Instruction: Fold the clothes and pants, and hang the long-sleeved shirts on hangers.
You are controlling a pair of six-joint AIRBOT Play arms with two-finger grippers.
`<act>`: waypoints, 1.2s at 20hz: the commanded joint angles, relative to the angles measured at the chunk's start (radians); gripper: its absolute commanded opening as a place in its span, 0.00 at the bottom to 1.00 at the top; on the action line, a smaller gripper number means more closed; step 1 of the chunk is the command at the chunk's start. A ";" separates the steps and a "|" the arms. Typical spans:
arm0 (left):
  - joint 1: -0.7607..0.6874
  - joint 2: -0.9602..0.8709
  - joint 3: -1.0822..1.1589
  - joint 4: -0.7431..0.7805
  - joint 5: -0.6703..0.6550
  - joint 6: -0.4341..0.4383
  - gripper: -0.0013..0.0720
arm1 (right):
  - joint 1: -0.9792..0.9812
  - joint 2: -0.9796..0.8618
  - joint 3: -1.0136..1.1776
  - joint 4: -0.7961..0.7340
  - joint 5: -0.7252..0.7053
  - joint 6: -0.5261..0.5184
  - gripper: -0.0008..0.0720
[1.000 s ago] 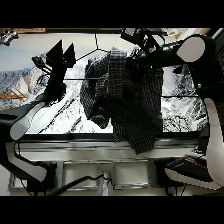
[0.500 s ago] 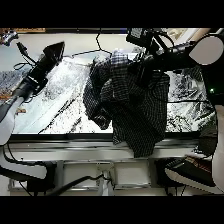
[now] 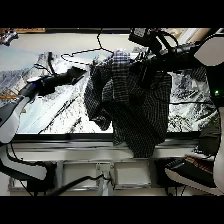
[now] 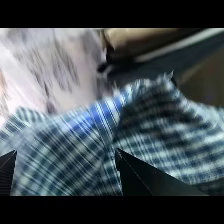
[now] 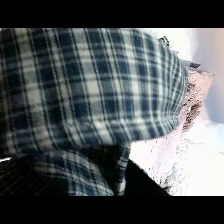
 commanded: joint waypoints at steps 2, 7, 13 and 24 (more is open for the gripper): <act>-0.056 -0.008 0.001 -0.014 -0.021 0.058 0.93 | 0.000 0.002 0.000 0.000 0.002 0.026 0.05; -0.060 -0.021 0.001 -0.029 0.037 0.064 0.76 | 0.000 0.003 0.000 0.021 0.010 0.046 0.05; -0.056 -0.064 0.001 -0.261 0.032 0.064 0.03 | 0.000 0.020 0.000 0.031 0.035 0.045 0.05; 0.164 0.022 0.002 -0.320 -0.222 0.087 0.03 | -0.019 0.014 0.000 -0.228 0.057 0.046 0.05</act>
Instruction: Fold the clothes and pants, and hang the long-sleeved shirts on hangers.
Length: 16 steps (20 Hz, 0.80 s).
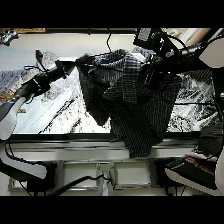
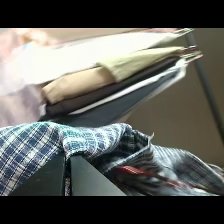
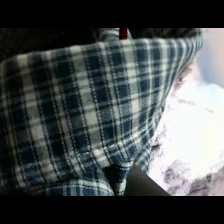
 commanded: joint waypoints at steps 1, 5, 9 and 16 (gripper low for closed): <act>0.045 0.050 0.001 -0.008 -0.060 0.013 0.03 | -0.004 -0.010 0.000 -0.079 -0.008 0.001 0.05; 0.051 0.098 0.001 -0.009 -0.058 0.046 0.03 | -0.004 -0.015 0.000 -0.099 -0.005 0.008 0.05; 0.056 0.115 0.001 -0.009 -0.057 0.046 0.03 | -0.004 -0.015 0.000 -0.099 0.015 0.020 0.05; 0.071 0.175 0.013 -0.193 -0.058 0.168 0.03 | -0.004 -0.016 0.000 -0.169 0.017 0.028 0.05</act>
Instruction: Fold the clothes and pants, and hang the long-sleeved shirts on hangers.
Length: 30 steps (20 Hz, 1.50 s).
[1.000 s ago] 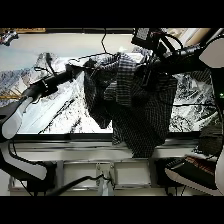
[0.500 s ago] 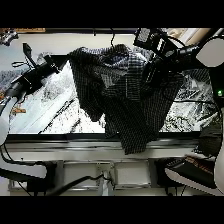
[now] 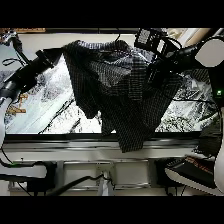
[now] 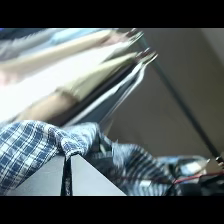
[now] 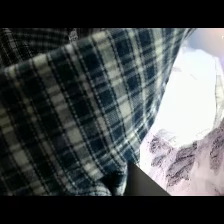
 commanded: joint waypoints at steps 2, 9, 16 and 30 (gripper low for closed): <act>0.016 0.045 0.043 -0.122 0.000 0.194 0.03 | 0.000 -0.001 0.000 -0.031 0.002 0.003 0.05; 0.014 0.074 0.093 0.030 -0.005 0.356 0.03 | 0.000 0.000 0.000 -0.031 -0.001 0.003 0.04; 0.015 0.124 0.259 -0.074 -0.009 0.356 0.03 | 0.000 -0.044 -0.005 -0.084 -0.002 0.026 0.05; -0.039 0.102 0.314 0.430 0.045 0.105 0.03 | 0.000 -0.015 0.003 -0.062 -0.112 0.192 0.04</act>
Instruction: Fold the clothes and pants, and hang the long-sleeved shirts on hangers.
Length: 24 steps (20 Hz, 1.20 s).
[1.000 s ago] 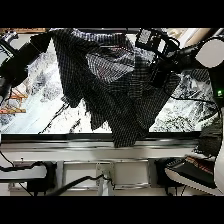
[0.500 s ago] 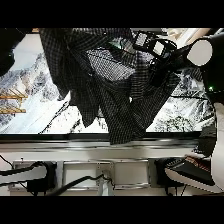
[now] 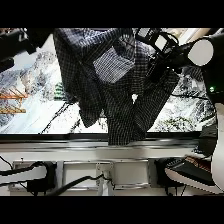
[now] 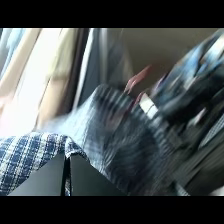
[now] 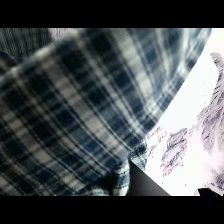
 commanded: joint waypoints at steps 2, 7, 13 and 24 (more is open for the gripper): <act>-0.050 -0.030 0.002 -0.010 0.196 -0.121 0.24 | 0.000 0.027 0.003 0.009 -0.030 0.065 0.04; -0.110 -0.040 0.002 -0.051 0.228 -0.130 0.83 | -0.091 0.047 0.002 0.012 -0.023 0.203 0.04; -0.122 -0.040 0.002 -0.050 0.144 -0.288 0.82 | -0.297 0.125 0.003 0.002 -0.071 0.367 0.05; -0.225 0.017 0.002 0.158 0.106 -0.372 0.68 | -0.473 0.443 0.002 -0.119 0.129 0.732 0.05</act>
